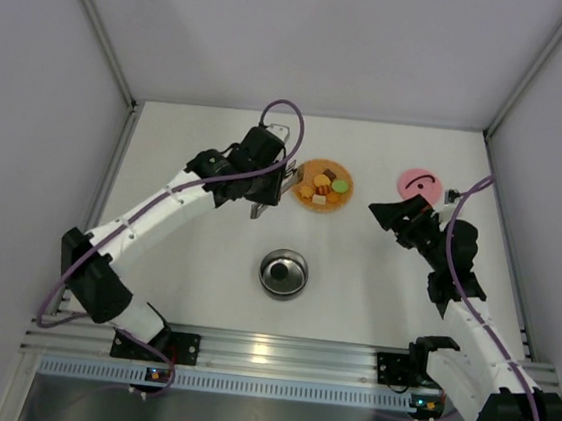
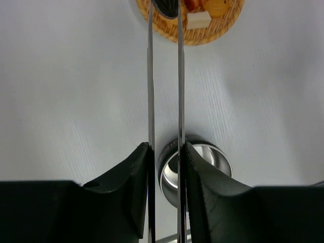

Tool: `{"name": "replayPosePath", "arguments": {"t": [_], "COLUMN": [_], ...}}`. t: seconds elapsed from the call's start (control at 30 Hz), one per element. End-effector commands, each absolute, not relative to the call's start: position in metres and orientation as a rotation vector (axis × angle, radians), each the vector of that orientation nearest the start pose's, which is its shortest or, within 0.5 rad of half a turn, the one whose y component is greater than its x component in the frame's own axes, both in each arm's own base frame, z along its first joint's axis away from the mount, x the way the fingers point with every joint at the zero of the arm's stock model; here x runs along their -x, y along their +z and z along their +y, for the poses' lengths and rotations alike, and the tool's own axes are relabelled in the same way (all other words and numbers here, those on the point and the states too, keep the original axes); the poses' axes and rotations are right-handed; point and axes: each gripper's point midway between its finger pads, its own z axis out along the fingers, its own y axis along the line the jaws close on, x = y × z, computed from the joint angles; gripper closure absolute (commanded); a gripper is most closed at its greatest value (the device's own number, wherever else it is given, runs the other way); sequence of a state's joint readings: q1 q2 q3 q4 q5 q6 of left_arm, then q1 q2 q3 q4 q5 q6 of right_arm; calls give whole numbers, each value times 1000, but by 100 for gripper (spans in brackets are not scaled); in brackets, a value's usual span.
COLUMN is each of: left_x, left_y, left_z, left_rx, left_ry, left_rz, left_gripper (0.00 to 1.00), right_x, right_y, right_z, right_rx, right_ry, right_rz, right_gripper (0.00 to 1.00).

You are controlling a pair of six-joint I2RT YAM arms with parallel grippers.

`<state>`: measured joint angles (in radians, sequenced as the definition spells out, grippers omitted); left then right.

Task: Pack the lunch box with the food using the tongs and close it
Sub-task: Pick up the fake food from the plate, then place the fake food in the packing box.

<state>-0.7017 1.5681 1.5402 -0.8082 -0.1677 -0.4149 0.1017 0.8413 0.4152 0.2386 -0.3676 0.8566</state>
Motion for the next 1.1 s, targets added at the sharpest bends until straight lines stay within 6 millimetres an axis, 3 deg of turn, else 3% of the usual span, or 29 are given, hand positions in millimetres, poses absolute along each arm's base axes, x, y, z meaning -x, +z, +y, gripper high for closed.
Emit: {"name": "replayPosePath", "arguments": {"t": [0.0, 0.07, 0.27, 0.53, 0.77, 1.07], "left_x": [-286, -265, -222, -165, -137, -119], "left_y": [237, 247, 245, 223, 213, 202], "left_z": [-236, -224, -205, -187, -185, -178], "left_rx": [-300, -306, -351, -414, -469, -506], "left_ry": [-383, -424, -494, -615, -714, -741], "left_rz": [2390, 2380, 2421, 2486, 2526, 2564], "left_gripper": [66, 65, 65, 64, 63, 63], "right_x": [-307, -308, -309, -311, -312, -312], "right_y": [217, 217, 216, 213, 211, 210], "right_z": [119, 119, 118, 117, 117, 117], "right_rx": [-383, -384, -387, -395, -396, -399], "right_ry": [989, 990, 988, 976, 976, 974], "right_rz": [1743, 1742, 1746, 1752, 1755, 1757], "right_gripper": [1, 0, 1, 0, 0, 0]}}
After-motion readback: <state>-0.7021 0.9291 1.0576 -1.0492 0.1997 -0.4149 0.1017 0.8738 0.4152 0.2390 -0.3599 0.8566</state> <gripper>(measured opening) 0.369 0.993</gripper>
